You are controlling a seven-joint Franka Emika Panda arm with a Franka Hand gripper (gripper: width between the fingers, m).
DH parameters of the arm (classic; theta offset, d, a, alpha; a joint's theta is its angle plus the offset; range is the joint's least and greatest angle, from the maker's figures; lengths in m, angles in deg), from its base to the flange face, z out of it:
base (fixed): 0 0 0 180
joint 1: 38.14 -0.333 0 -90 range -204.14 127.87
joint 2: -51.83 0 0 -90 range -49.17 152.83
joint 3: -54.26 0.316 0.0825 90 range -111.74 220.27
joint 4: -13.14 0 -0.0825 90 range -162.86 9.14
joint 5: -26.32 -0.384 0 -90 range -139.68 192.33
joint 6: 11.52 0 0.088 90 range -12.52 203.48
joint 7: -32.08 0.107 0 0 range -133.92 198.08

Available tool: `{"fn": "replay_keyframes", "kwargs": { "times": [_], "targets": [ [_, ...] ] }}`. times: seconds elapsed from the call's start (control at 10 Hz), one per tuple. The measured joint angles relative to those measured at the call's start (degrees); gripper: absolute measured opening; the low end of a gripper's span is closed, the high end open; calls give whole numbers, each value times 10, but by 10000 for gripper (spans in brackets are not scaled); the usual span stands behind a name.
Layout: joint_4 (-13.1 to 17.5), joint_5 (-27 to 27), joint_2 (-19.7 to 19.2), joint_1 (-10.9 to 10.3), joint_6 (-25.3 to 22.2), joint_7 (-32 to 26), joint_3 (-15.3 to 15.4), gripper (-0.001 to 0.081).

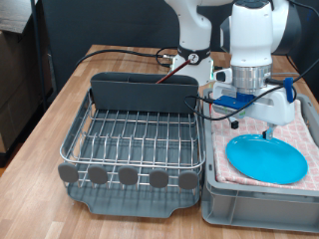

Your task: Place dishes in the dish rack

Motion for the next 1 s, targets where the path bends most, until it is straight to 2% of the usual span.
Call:
{"fn": "replay_keyframes", "kwargs": {
  "times": [0.4,1.0],
  "targets": [
    [-9,-31,-2,15,17,-24,21,803],
    [-7,-85,-16,65,48,-87,81,803]
  ]
}}
